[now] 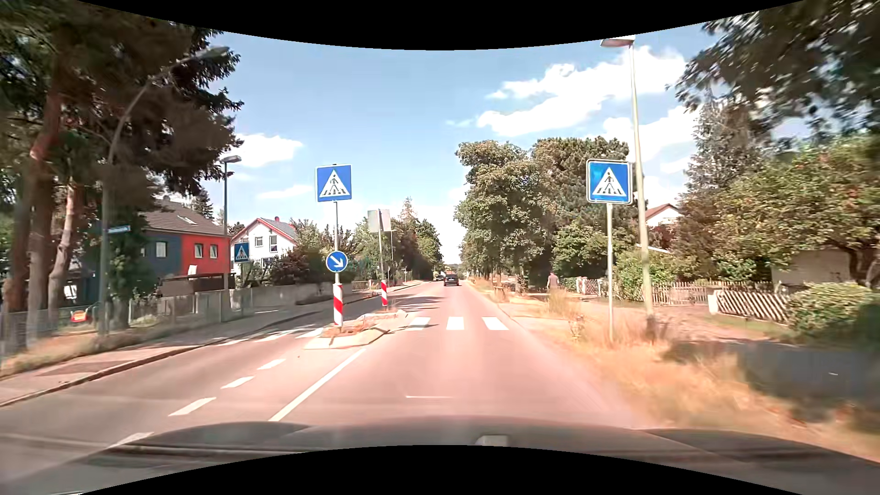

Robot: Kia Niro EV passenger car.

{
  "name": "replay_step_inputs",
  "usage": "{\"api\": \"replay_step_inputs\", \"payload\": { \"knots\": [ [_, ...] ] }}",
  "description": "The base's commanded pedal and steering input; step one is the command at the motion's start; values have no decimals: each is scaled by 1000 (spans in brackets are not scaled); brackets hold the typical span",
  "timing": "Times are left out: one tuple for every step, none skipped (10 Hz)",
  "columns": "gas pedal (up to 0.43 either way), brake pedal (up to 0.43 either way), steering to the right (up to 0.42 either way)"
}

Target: Follow the waypoints while adhering to traffic rules and regulations

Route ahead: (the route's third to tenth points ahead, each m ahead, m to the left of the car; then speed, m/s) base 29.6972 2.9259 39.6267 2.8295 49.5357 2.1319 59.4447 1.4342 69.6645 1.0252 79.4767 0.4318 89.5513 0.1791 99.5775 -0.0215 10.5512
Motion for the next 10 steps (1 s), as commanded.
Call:
{"api": "replay_step_inputs", "payload": {
  "knots": [
    [118, 0, -6],
    [118, 0, -6],
    [118, 0, -8],
    [118, 0, -8],
    [118, 0, -8],
    [118, 0, -8],
    [118, 0, -8],
    [118, 0, -9],
    [118, 0, -9],
    [118, 0, -9]
  ]
}}
